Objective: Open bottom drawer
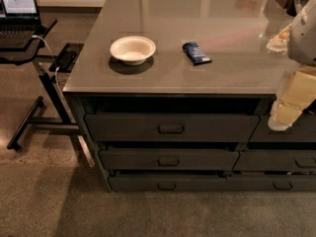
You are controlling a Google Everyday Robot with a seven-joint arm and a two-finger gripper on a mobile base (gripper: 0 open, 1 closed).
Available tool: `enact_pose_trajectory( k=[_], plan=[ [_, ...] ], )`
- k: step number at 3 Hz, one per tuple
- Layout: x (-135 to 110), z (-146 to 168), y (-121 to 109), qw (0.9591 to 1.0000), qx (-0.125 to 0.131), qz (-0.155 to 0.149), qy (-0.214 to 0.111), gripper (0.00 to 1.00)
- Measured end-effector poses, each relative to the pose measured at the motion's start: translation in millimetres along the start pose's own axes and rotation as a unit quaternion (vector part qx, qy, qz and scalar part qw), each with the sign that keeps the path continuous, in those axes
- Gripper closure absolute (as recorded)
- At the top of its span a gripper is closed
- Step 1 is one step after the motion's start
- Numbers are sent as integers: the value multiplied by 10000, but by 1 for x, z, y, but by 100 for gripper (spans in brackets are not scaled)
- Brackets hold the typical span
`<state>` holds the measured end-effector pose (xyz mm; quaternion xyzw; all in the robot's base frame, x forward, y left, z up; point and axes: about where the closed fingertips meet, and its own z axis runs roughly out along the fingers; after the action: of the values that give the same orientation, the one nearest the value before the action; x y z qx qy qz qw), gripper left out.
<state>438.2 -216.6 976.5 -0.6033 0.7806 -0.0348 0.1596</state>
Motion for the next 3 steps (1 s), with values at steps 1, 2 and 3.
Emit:
enact_pose_trajectory(
  k=[1, 2, 3],
  plan=[
    [0, 0, 0, 10000, 0, 0, 0, 0],
    [1, 6, 1, 10000, -6, -47, -77, 0],
    [5, 41, 12, 9993, -134, -274, -210, 0]
  ],
)
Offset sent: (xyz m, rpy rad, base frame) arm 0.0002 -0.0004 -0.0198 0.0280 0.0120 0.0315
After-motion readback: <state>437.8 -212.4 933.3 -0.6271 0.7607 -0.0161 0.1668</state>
